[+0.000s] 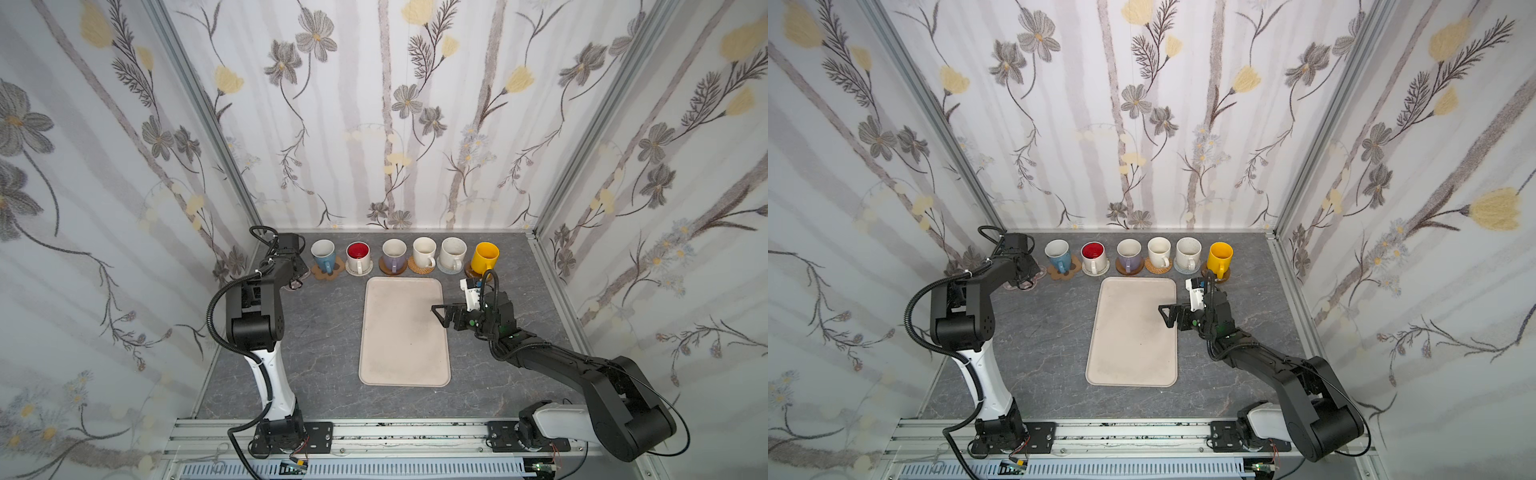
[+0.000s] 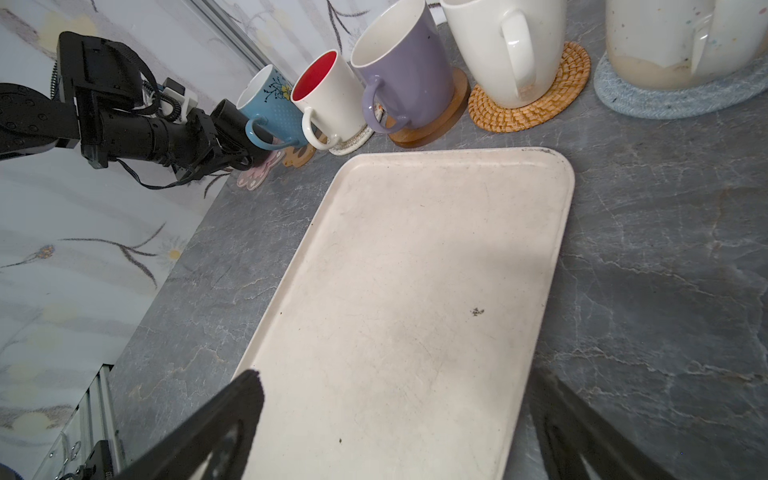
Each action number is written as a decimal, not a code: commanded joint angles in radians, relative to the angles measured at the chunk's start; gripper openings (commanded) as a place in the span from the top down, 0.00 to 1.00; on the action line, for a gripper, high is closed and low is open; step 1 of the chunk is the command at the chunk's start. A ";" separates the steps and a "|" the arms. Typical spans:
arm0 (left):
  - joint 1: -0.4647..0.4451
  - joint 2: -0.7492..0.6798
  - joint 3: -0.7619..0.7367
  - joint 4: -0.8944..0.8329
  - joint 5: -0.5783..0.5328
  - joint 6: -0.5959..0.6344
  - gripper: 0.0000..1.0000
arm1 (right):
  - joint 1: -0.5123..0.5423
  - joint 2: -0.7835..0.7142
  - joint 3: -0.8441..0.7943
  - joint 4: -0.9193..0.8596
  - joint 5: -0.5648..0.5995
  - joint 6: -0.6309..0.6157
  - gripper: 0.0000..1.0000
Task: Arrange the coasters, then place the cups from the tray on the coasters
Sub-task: 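Lower the black mug onto the pink flower coaster with the left gripper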
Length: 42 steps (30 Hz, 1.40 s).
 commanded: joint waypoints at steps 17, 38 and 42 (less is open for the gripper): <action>0.001 0.009 -0.020 0.073 -0.006 -0.012 0.85 | 0.000 0.040 0.022 0.061 -0.022 0.006 0.00; 0.000 -0.128 -0.030 0.073 -0.009 -0.015 0.06 | 0.000 0.031 0.035 0.050 0.009 -0.008 0.00; 0.001 -0.199 -0.061 0.073 -0.004 -0.020 0.00 | 0.000 0.004 0.040 0.027 0.022 -0.013 0.00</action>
